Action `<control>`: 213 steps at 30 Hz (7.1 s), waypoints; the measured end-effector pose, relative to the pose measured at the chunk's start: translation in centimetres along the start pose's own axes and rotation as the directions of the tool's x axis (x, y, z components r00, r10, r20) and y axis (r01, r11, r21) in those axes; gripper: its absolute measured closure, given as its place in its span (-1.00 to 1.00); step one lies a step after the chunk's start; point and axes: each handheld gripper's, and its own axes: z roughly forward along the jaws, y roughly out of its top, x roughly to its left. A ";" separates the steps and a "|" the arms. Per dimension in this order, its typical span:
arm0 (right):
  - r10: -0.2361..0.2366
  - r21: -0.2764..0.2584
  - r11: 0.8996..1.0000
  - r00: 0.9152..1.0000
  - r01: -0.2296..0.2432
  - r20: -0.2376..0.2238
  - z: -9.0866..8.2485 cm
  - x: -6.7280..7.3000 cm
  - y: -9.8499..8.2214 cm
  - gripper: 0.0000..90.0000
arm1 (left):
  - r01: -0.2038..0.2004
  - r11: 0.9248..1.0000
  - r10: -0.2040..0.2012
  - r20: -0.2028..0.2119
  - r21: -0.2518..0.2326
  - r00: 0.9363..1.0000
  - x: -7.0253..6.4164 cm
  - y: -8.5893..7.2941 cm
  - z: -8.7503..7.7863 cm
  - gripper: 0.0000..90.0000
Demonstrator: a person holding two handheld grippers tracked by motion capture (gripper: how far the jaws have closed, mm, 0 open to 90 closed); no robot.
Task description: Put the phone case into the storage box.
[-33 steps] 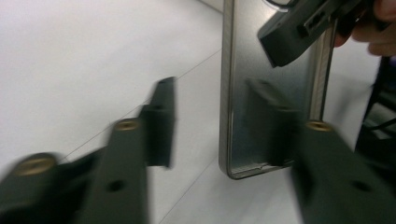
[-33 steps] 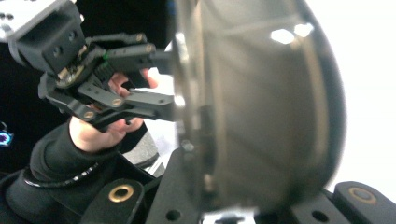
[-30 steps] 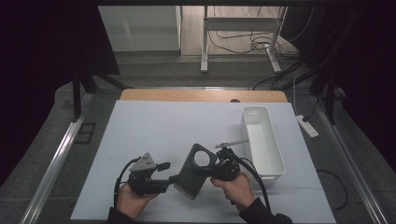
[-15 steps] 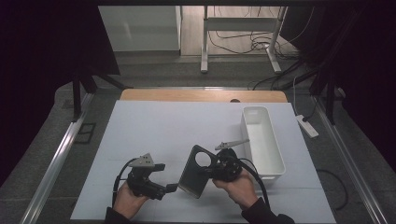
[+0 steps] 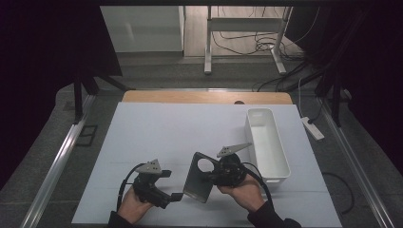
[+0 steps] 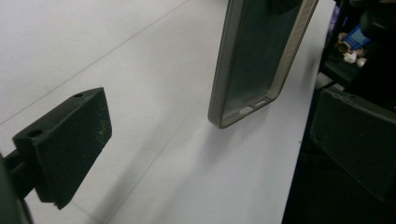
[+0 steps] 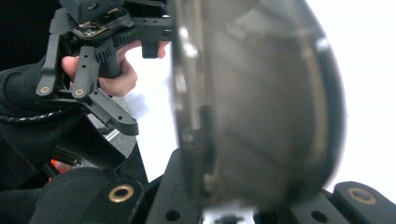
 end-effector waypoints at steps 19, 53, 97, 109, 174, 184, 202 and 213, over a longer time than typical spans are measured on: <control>-0.095 0.000 0.995 0.990 0.096 -0.101 0.3 1.2 0.4 0.91 | -0.035 0.999 0.030 0.106 0.041 0.994 -1.0 0.8 1.6 -1.00; -0.139 -0.010 0.990 0.962 0.140 -0.236 0.4 2.0 0.5 0.91 | -0.089 0.994 0.058 0.361 0.069 0.931 -1.2 1.0 1.9 0.77; -0.148 -0.093 0.982 0.979 0.162 0.143 -1.2 0.7 0.9 -0.93 | -0.043 0.993 0.039 0.037 0.109 0.999 -1.1 1.3 0.6 0.89; -0.134 -0.117 0.979 0.962 0.166 0.239 -1.9 0.1 0.8 -1.00 | -0.019 0.993 0.030 -0.089 0.113 0.996 -1.1 1.4 0.3 0.89; -0.152 -0.234 0.957 0.984 0.169 0.088 -4.5 1.6 1.6 0.74 | -0.089 0.991 0.077 0.125 0.097 0.989 -1.8 1.2 1.0 0.89; -0.159 -0.238 0.956 0.985 0.170 0.066 -4.5 1.8 1.6 0.77 | -0.095 0.990 0.078 0.156 0.108 0.985 -1.5 1.0 1.5 0.88; -0.185 -0.248 0.948 0.979 0.200 0.081 -4.7 2.2 1.7 0.79 | -0.104 0.990 0.091 0.128 0.097 0.988 -1.6 0.9 1.7 0.52; -0.189 -0.246 0.947 0.978 0.205 0.086 -4.9 2.3 1.7 0.79 | -0.106 0.992 0.100 0.082 0.069 0.992 -1.5 1.0 1.3 0.02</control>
